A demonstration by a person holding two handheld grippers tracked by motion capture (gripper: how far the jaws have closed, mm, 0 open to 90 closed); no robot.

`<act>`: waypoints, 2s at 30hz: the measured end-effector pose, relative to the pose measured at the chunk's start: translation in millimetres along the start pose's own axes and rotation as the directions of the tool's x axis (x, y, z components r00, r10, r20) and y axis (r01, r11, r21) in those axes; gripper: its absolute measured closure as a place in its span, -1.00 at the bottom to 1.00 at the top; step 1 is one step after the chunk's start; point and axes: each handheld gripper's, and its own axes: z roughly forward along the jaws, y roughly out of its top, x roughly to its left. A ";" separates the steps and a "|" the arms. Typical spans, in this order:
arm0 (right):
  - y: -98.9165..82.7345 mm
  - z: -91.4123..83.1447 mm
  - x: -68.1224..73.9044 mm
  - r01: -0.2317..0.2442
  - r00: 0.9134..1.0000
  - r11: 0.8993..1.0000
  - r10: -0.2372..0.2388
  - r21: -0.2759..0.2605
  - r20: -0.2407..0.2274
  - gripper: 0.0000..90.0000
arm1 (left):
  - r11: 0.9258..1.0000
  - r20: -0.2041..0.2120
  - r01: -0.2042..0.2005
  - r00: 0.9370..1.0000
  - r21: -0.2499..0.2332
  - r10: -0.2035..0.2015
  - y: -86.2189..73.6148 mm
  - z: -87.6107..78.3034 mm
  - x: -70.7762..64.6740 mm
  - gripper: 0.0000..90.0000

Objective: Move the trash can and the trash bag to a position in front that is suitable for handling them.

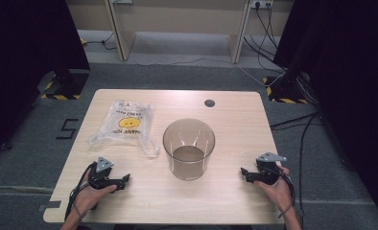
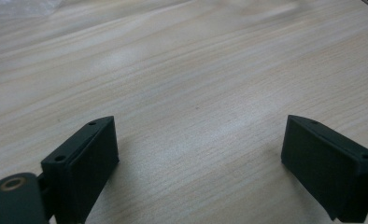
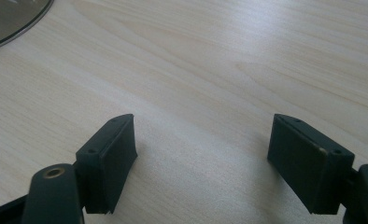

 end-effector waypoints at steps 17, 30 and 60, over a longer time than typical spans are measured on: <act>0.3 1.2 -0.3 0.001 1.000 1.000 -0.001 -0.004 -0.002 -0.49 | 0.996 -0.046 -0.009 0.999 -0.092 0.005 14.8 -5.0 -1.9 -0.65; 0.5 1.9 -0.9 0.003 1.000 1.000 -0.003 -0.008 -0.002 -0.50 | 0.982 -0.088 -0.004 0.996 -0.187 -0.013 80.9 16.6 10.7 -0.59; 1.6 3.2 -1.3 0.011 1.000 1.000 -0.011 -0.007 -0.010 -0.52 | 1.000 -0.052 -0.027 0.998 -0.003 0.027 142.5 135.6 -20.8 -0.29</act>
